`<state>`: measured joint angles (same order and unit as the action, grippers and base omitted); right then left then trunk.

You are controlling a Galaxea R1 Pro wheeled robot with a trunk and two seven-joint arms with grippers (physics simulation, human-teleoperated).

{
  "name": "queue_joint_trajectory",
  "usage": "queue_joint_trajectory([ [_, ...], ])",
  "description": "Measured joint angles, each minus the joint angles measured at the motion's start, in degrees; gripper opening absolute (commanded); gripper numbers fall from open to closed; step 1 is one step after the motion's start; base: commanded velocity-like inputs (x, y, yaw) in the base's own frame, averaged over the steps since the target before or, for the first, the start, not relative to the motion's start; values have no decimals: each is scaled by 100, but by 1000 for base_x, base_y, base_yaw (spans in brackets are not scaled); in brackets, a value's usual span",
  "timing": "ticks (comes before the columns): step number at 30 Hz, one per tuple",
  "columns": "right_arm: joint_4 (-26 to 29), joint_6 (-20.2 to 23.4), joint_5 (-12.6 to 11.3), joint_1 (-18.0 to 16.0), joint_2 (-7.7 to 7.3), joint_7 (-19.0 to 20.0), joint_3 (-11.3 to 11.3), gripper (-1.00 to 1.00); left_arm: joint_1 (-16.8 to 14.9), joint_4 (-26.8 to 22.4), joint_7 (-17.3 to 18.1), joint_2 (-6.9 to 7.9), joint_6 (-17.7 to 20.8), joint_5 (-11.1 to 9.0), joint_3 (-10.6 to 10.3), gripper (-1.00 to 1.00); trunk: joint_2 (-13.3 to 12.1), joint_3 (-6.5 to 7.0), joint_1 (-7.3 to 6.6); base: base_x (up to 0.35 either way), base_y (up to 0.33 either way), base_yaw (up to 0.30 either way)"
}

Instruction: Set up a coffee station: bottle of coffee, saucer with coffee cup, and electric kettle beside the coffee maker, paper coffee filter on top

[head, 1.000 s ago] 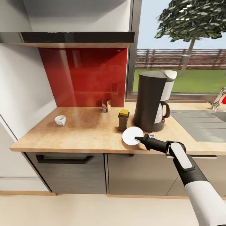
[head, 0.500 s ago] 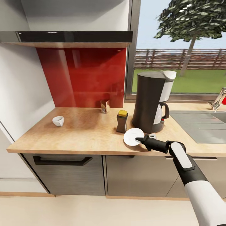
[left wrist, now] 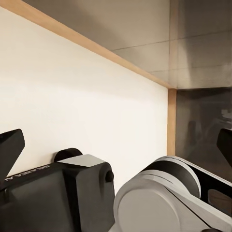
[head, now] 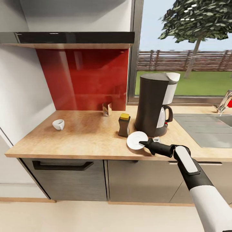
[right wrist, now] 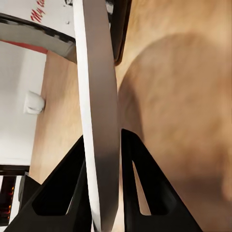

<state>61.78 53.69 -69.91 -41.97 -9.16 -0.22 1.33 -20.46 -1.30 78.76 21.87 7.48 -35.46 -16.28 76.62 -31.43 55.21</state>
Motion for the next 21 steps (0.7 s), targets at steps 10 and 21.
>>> queue_joint_trajectory([
  [10,0,0,0,0,5,-4,0,-100,0,1,-3,0,0,0,-3,100,0,0,0,0,-1,0],
  [21,-7,-8,-1,0,4,-6,-6,-100,0,1,-3,0,0,0,-3,100,0,0,0,0,0,0],
])
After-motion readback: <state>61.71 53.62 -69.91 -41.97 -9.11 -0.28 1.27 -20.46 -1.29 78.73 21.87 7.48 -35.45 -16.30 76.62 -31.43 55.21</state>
